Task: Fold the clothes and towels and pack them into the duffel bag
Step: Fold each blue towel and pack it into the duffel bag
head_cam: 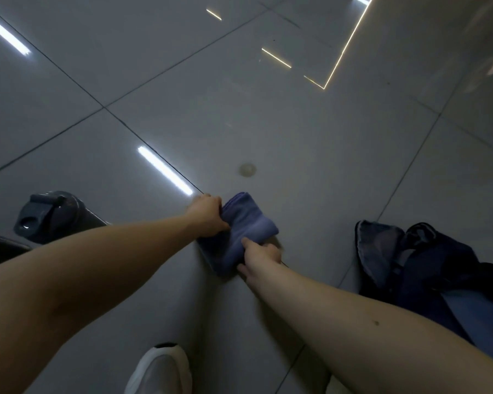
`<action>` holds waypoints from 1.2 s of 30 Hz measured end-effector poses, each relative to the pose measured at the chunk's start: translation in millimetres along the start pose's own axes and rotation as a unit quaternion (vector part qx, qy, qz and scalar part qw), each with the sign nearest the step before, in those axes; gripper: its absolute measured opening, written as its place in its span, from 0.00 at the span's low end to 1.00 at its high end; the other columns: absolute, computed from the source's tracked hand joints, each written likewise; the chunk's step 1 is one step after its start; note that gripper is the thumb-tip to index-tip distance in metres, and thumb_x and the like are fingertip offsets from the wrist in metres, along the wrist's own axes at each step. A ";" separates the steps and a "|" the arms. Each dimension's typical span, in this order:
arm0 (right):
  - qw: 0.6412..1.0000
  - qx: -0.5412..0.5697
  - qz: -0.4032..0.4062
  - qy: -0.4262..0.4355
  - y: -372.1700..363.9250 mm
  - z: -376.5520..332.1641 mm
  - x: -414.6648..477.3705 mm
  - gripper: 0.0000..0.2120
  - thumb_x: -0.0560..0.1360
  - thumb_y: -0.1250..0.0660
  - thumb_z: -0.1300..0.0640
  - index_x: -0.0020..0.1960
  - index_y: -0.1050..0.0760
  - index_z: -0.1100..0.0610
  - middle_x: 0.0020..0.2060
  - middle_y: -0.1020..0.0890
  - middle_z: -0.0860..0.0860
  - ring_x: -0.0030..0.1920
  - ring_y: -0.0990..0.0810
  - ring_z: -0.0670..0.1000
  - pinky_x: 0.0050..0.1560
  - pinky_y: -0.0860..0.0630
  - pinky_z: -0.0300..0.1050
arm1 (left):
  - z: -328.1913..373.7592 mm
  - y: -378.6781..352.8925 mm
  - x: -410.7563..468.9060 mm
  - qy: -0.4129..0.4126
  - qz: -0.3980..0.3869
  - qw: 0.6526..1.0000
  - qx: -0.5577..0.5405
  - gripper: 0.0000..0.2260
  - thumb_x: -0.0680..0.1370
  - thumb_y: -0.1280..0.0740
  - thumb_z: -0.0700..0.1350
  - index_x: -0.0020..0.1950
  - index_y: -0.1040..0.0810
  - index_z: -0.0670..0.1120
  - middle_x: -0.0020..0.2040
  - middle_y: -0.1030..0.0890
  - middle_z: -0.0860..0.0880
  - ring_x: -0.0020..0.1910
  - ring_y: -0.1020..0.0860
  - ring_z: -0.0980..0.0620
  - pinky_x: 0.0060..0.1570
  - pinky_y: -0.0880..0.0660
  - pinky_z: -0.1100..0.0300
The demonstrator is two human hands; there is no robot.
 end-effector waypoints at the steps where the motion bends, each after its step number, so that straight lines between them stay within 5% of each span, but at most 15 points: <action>1: 1.000 -0.017 0.007 0.014 0.7 -2.0 -0.7 0.13 0.71 0.25 0.52 0.50 0.25 0.53 0.46 0.17 0.54 0.46 0.18 0.60 0.53 0.18 0.62 | 1.7 -0.4 -2.5 -0.001 -0.002 0.999 -0.034 0.15 0.69 0.25 0.50 0.48 0.27 0.46 0.50 0.21 0.44 0.46 0.25 0.46 0.39 0.30 0.56; 4: 0.996 -0.058 0.017 0.066 6.2 -13.7 -0.9 0.15 0.69 0.26 0.50 0.52 0.24 0.55 0.46 0.15 0.56 0.45 0.16 0.60 0.50 0.17 0.60 | 10.2 5.5 -15.3 -0.002 0.026 0.995 -0.098 0.14 0.70 0.27 0.45 0.43 0.33 0.48 0.41 0.23 0.47 0.36 0.27 0.52 0.31 0.35 0.59; 9: 0.974 -0.121 0.076 0.178 50.7 -66.8 -21.5 0.15 0.72 0.26 0.54 0.53 0.28 0.57 0.45 0.20 0.54 0.44 0.21 0.56 0.46 0.23 0.47 | 49.0 36.0 -35.9 -0.077 0.098 0.985 -0.120 0.15 0.72 0.31 0.46 0.55 0.31 0.47 0.46 0.23 0.50 0.44 0.24 0.47 0.41 0.30 0.55; 15: 0.963 -0.102 0.009 0.248 125.2 -137.5 -31.4 0.10 0.64 0.28 0.51 0.42 0.25 0.43 0.47 0.17 0.56 0.48 0.17 0.60 0.50 0.18 0.63 | 133.5 99.7 -71.4 -0.212 0.077 0.968 -0.106 0.19 0.73 0.36 0.47 0.63 0.33 0.51 0.57 0.20 0.47 0.49 0.21 0.43 0.51 0.21 0.47; 18: 0.967 -0.031 -0.030 0.251 173.4 -178.5 -95.5 0.04 0.71 0.31 0.54 0.46 0.21 0.49 0.51 0.17 0.62 0.48 0.16 0.63 0.42 0.16 0.60 | 188.7 129.7 -105.1 -0.267 0.100 0.954 -0.091 0.19 0.75 0.35 0.48 0.65 0.32 0.49 0.53 0.19 0.47 0.48 0.21 0.44 0.51 0.22 0.47; 23: 0.968 -0.012 -0.058 0.245 265.8 -209.2 -157.9 0.23 0.77 0.34 0.39 0.58 0.21 0.58 0.52 0.16 0.58 0.48 0.15 0.59 0.37 0.18 0.49 | 290.0 138.9 -167.6 -0.338 0.128 0.924 -0.124 0.17 0.76 0.32 0.43 0.63 0.30 0.47 0.52 0.18 0.50 0.49 0.20 0.48 0.48 0.23 0.54; 26: 0.969 0.001 -0.023 0.248 320.2 -198.7 -164.8 0.23 0.75 0.30 0.40 0.59 0.21 0.58 0.52 0.16 0.58 0.49 0.16 0.59 0.38 0.18 0.48 | 336.3 121.6 -199.0 -0.361 0.109 0.912 -0.163 0.17 0.75 0.32 0.39 0.62 0.30 0.45 0.51 0.18 0.48 0.48 0.20 0.49 0.44 0.24 0.57; 30: 0.971 0.055 0.022 0.232 380.4 -170.8 -156.8 0.26 0.69 0.24 0.40 0.59 0.21 0.57 0.51 0.16 0.58 0.49 0.16 0.60 0.42 0.17 0.52 | 378.7 74.6 -219.8 -0.375 0.082 0.908 -0.169 0.22 0.74 0.31 0.41 0.67 0.32 0.47 0.55 0.19 0.47 0.52 0.20 0.47 0.52 0.21 0.46; 34: 0.977 0.090 0.043 0.186 423.7 -143.4 -125.0 0.45 0.51 0.17 0.38 0.62 0.22 0.58 0.51 0.15 0.60 0.48 0.15 0.62 0.44 0.17 0.58 | 405.1 22.9 -238.3 -0.405 0.066 0.896 -0.167 0.19 0.76 0.32 0.43 0.65 0.33 0.49 0.56 0.20 0.50 0.50 0.20 0.49 0.49 0.20 0.47; 36: 0.979 0.087 0.048 0.176 436.7 -131.8 -121.5 0.40 0.58 0.17 0.44 0.64 0.24 0.60 0.51 0.16 0.61 0.47 0.15 0.62 0.41 0.17 0.55 | 412.3 1.8 -242.6 -0.408 0.064 0.897 -0.158 0.18 0.76 0.32 0.45 0.64 0.33 0.50 0.55 0.19 0.49 0.49 0.20 0.48 0.47 0.21 0.47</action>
Point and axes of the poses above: each hand's wrist, its own x-axis towards the middle knuckle, its own y-axis out of the back of the hand, z = x × y, the point moved 1 cm from there along x, towards the middle knuckle
